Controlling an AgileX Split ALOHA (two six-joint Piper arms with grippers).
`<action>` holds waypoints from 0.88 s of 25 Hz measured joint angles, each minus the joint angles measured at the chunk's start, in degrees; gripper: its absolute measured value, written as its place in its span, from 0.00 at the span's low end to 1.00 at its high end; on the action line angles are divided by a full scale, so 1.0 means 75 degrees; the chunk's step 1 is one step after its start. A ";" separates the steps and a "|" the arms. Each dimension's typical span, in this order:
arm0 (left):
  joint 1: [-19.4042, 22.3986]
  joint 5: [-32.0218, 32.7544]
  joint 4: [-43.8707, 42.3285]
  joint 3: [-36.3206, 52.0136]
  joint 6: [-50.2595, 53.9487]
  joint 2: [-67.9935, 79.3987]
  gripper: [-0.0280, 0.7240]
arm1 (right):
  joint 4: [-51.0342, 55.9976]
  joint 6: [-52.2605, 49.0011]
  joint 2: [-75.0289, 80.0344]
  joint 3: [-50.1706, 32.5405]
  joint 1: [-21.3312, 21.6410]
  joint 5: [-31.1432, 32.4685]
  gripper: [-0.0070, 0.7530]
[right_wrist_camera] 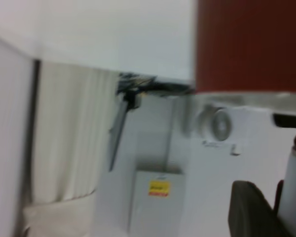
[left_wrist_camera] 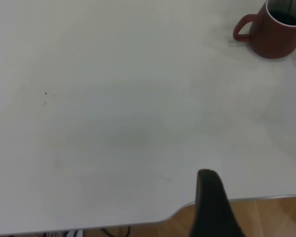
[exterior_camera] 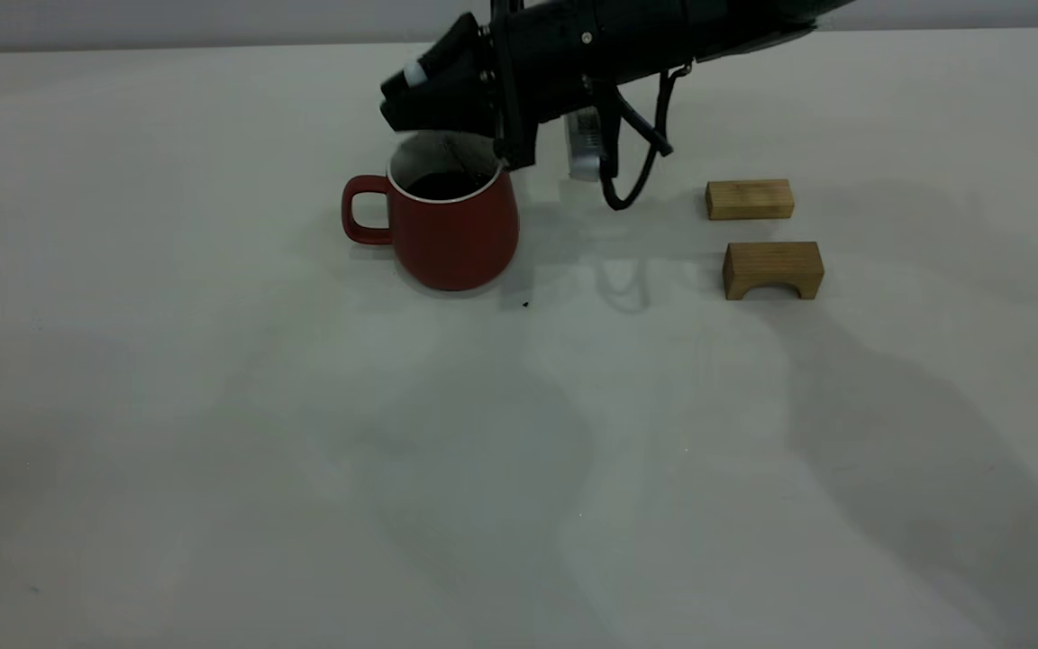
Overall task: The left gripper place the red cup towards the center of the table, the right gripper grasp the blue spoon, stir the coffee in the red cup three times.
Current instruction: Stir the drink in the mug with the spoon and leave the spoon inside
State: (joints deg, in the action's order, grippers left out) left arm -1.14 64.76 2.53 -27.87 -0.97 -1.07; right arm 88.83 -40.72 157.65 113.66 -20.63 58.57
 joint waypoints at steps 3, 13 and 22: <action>0.0000 0.0000 0.0000 0.0000 0.0000 0.0000 0.73 | -0.0360 -0.0329 -0.0009 0.0000 0.0009 0.0639 0.16; 0.0000 0.0000 0.0000 0.0000 0.0000 0.0000 0.73 | 0.1407 -0.0019 -0.0009 0.0000 -0.0047 0.0918 0.16; 0.0000 0.0000 0.0000 0.0000 0.0000 0.0000 0.73 | 0.1276 0.0925 -0.0074 0.0000 -0.0049 -0.0300 0.16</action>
State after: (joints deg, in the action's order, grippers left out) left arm -1.14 64.76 2.53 -27.87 -0.97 -1.07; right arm 98.40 -33.78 157.10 113.66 -21.00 56.32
